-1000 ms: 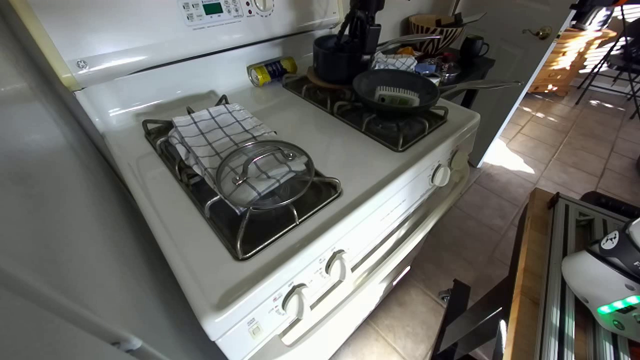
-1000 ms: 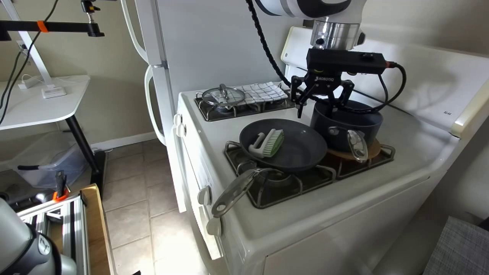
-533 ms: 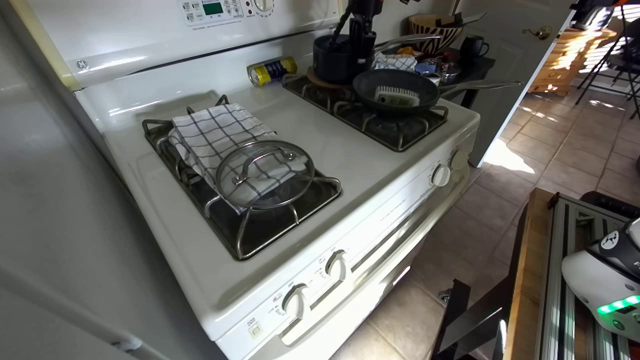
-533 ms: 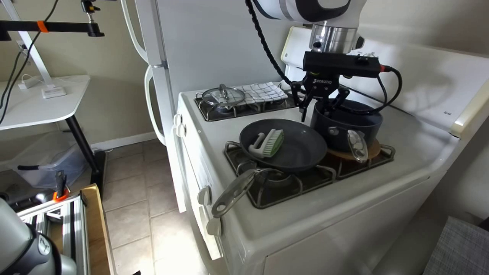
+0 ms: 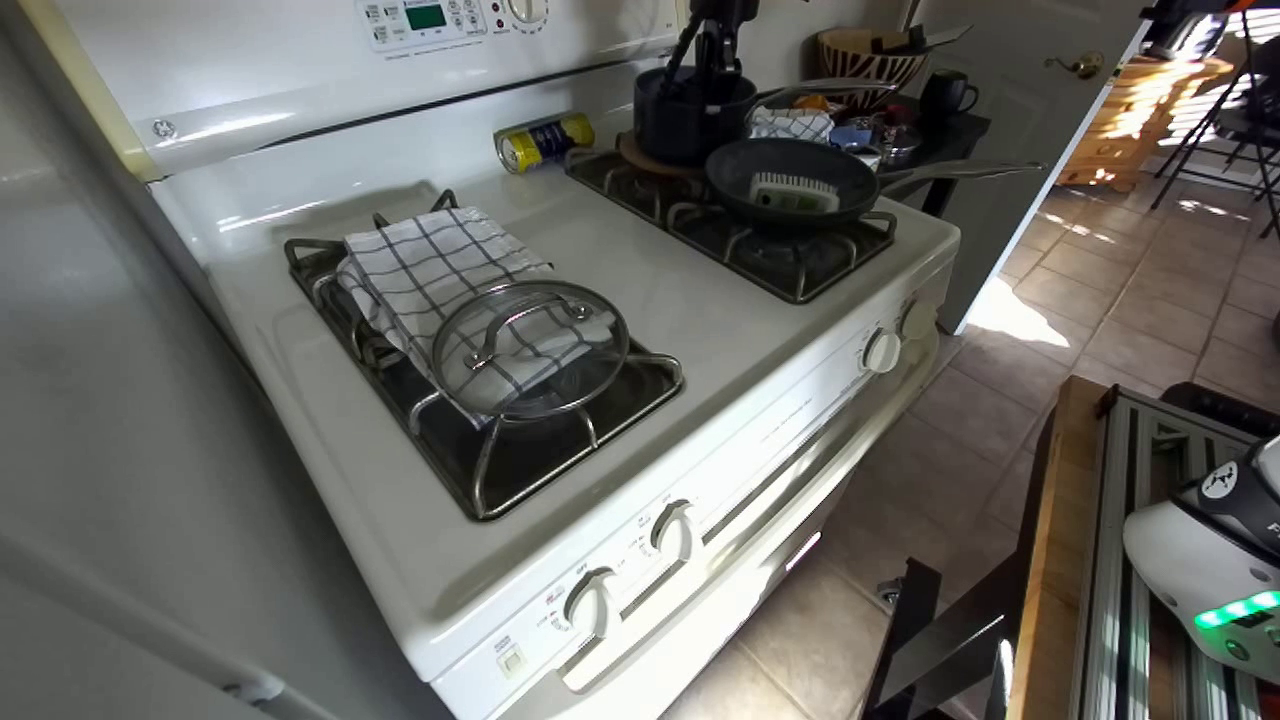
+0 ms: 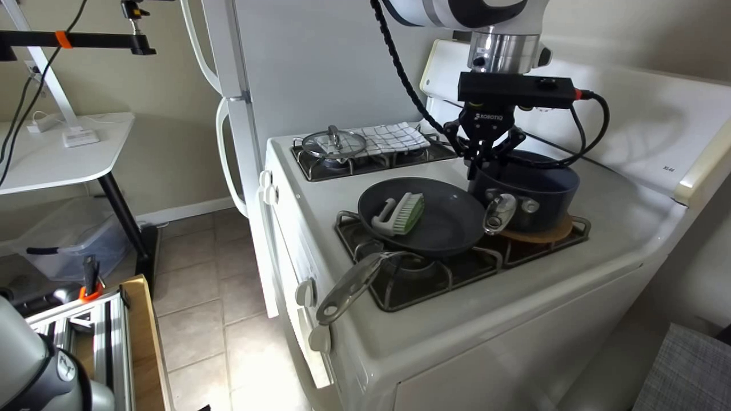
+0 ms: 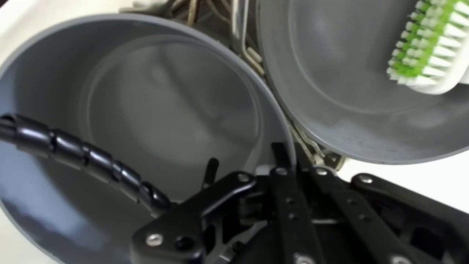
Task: Move the pot to the left
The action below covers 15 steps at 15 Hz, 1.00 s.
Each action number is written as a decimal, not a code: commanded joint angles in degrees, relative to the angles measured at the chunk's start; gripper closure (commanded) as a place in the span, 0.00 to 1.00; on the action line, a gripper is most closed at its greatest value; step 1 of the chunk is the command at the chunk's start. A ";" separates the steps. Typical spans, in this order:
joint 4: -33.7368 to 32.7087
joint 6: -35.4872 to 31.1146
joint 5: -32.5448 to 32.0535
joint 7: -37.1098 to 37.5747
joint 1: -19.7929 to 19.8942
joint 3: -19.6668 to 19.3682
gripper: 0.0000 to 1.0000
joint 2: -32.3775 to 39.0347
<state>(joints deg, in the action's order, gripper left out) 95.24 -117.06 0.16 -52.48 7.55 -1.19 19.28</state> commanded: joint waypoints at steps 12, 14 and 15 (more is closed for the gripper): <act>-4.61 0.41 -2.09 -3.92 -0.85 1.78 1.00 -0.26; -5.47 0.93 -2.51 -5.48 -1.30 2.18 1.00 -0.11; -5.75 1.15 -2.37 -6.67 -1.42 2.44 1.00 -0.12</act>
<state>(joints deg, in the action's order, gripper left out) 91.46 -117.05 -0.96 -56.57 6.59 0.59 19.55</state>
